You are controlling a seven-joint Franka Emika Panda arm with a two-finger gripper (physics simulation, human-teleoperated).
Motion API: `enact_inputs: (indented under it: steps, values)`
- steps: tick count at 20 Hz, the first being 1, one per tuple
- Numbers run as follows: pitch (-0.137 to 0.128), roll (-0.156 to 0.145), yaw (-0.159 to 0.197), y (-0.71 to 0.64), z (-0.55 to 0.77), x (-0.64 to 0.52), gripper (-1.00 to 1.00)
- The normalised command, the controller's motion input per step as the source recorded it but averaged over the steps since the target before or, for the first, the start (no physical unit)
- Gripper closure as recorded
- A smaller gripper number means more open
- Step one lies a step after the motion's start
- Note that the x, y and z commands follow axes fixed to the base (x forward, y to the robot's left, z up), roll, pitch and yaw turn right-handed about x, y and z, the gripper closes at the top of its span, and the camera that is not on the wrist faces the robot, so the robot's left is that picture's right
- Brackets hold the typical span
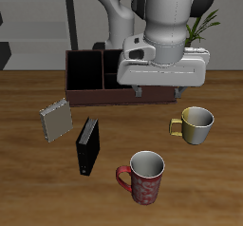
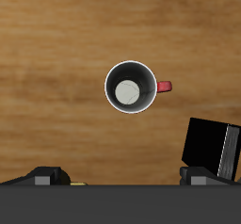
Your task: Place the red mug into the back desk caddy's left compartment
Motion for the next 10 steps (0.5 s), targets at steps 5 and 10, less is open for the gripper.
enact_inputs:
  steps: [5, 10]
  values:
    - [-0.008, 0.006, 0.032, 0.31, -0.16, 0.24, -1.0]
    - [-0.001, -0.011, 0.013, 0.15, -0.21, 0.24, -1.0]
